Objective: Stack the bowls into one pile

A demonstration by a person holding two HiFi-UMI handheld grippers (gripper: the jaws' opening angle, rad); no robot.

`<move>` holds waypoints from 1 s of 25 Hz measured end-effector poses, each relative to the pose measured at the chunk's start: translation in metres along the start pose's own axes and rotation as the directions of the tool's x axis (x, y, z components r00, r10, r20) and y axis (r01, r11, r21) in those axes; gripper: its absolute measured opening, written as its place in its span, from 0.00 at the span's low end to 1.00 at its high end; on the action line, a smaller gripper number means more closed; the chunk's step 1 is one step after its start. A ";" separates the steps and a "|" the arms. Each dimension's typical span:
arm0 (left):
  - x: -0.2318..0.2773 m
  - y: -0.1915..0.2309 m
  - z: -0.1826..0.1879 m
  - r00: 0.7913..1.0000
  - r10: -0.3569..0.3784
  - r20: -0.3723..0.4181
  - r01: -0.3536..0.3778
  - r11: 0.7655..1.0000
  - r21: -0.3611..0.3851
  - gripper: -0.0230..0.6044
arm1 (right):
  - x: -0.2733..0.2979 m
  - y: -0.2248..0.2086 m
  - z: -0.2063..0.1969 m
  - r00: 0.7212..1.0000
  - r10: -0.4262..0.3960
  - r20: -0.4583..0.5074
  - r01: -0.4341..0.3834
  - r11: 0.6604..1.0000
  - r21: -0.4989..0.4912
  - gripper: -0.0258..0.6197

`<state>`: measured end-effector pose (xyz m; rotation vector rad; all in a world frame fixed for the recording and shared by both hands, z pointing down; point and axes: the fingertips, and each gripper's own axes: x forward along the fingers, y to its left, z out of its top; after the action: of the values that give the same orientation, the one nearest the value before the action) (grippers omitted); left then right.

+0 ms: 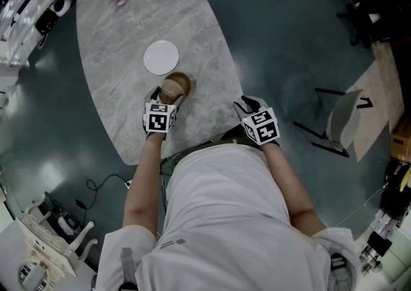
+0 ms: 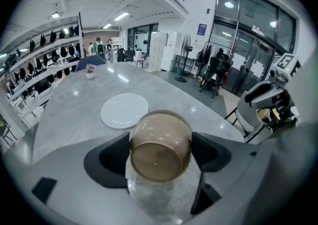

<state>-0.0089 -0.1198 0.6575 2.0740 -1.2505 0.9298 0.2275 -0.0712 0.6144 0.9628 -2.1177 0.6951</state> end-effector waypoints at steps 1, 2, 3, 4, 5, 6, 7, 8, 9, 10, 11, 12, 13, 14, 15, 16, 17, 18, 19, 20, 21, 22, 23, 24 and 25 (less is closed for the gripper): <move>-0.001 -0.001 -0.001 1.000 0.003 0.008 -0.003 1.000 0.005 0.66 | -0.001 0.000 0.000 1.000 0.000 0.001 0.000 1.000 -0.001 0.26; -0.002 -0.002 -0.001 1.000 0.007 0.017 -0.007 1.000 0.011 0.66 | -0.001 0.000 0.000 1.000 -0.001 0.002 0.001 1.000 -0.002 0.26; -0.004 -0.002 -0.002 1.000 0.012 0.026 -0.012 1.000 0.016 0.66 | -0.001 0.000 0.000 1.000 0.000 0.004 0.000 1.000 -0.004 0.26; -0.006 -0.003 -0.002 0.999 0.016 0.037 -0.016 1.000 0.019 0.66 | -0.001 0.000 0.000 1.000 0.001 0.005 -0.001 1.000 -0.005 0.26; -0.008 -0.003 -0.003 0.999 0.018 0.048 -0.019 1.000 0.019 0.65 | -0.001 0.001 0.001 1.000 0.003 0.006 -0.003 1.000 -0.008 0.26; -0.010 -0.003 -0.003 0.998 0.020 0.060 -0.021 1.000 0.018 0.65 | 0.000 0.002 0.001 1.000 0.006 0.005 -0.006 1.000 -0.010 0.26; -0.011 -0.003 -0.004 0.997 0.020 0.072 -0.021 1.000 0.015 0.65 | 0.001 0.004 0.002 1.000 0.010 0.003 -0.010 1.000 -0.013 0.26; -0.014 -0.002 -0.006 0.996 0.020 0.083 -0.021 1.000 0.012 0.65 | 0.002 0.007 0.002 1.000 0.016 0.003 -0.016 1.000 -0.016 0.26; -0.016 -0.002 -0.007 0.995 0.018 0.094 -0.019 1.000 0.010 0.65 | 0.003 0.011 0.003 1.000 0.023 0.005 -0.023 1.000 -0.018 0.26; -0.019 -0.003 -0.008 0.994 0.014 0.106 -0.015 1.000 0.011 0.65 | 0.004 0.014 0.005 0.999 0.034 0.008 -0.033 0.999 -0.019 0.27; -0.021 -0.004 -0.009 0.993 0.008 0.116 -0.010 1.000 0.014 0.65 | 0.005 0.018 0.007 0.999 0.046 0.012 -0.046 0.999 -0.020 0.27; -0.023 -0.006 -0.009 0.992 0.002 0.125 -0.004 1.000 0.020 0.65 | 0.007 0.023 0.009 0.998 0.061 0.018 -0.061 0.998 -0.020 0.27; -0.024 -0.007 -0.010 0.991 -0.004 0.131 0.000 1.000 0.029 0.65 | 0.009 0.027 0.013 0.996 0.080 0.027 -0.080 0.997 -0.019 0.27; -0.026 -0.009 -0.011 0.991 -0.007 0.135 0.003 0.999 0.037 0.65 | 0.011 0.033 0.017 0.994 0.104 0.037 -0.103 0.995 -0.015 0.27; -0.027 -0.010 -0.012 0.990 -0.012 0.139 0.006 0.999 0.043 0.65 | 0.013 0.039 0.022 0.990 0.133 0.050 -0.133 0.991 -0.007 0.27; -0.029 -0.012 -0.012 0.990 -0.019 0.143 0.012 0.999 0.048 0.65 | 0.016 0.047 0.028 0.984 0.167 0.064 -0.168 0.986 0.006 0.27; -0.032 -0.014 -0.012 0.989 -0.026 0.149 0.018 0.998 0.052 0.65 | 0.018 0.056 0.034 0.976 0.205 0.079 -0.207 0.978 0.022 0.27; -0.034 -0.017 -0.013 0.987 -0.032 0.155 0.024 0.998 0.059 0.65 | 0.020 0.066 0.040 0.965 0.244 0.092 -0.248 0.968 0.037 0.27; -0.036 -0.019 -0.013 0.986 -0.039 0.162 0.029 0.997 0.066 0.65 | 0.023 0.077 0.046 0.954 0.282 0.102 -0.288 0.956 0.048 0.27; -0.038 -0.021 -0.014 0.985 -0.047 0.168 0.035 0.997 0.073 0.65 | 0.026 0.087 0.050 0.942 0.317 0.110 -0.324 0.945 0.055 0.27; -0.040 -0.024 -0.015 0.983 -0.056 0.175 0.042 0.996 0.081 0.65 | 0.029 0.097 0.054 0.931 0.348 0.114 -0.356 0.933 0.059 0.27; -0.042 -0.027 -0.016 0.981 -0.066 0.181 0.050 0.995 0.087 0.65 | 0.033 0.107 0.057 0.919 0.376 0.116 -0.385 0.921 0.064 0.27; -0.043 -0.029 -0.017 0.980 -0.075 0.186 0.059 0.994 0.091 0.65 | 0.037 0.115 0.059 0.908 0.402 0.117 -0.412 0.908 0.073 0.27; -0.045 -0.031 -0.018 0.978 -0.084 0.189 0.067 0.993 0.095 0.65 | 0.042 0.123 0.060 0.898 0.425 0.117 -0.435 0.896 0.084 0.27; -0.046 -0.033 -0.019 0.978 -0.092 0.190 0.074 0.992 0.099 0.65 | 0.046 0.131 0.061 0.888 0.444 0.117 -0.455 0.886 0.093 0.27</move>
<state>0.0000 -0.0671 0.6300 2.3166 -1.2268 0.7749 0.0787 -0.0576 0.5888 0.5651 -2.4351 1.0302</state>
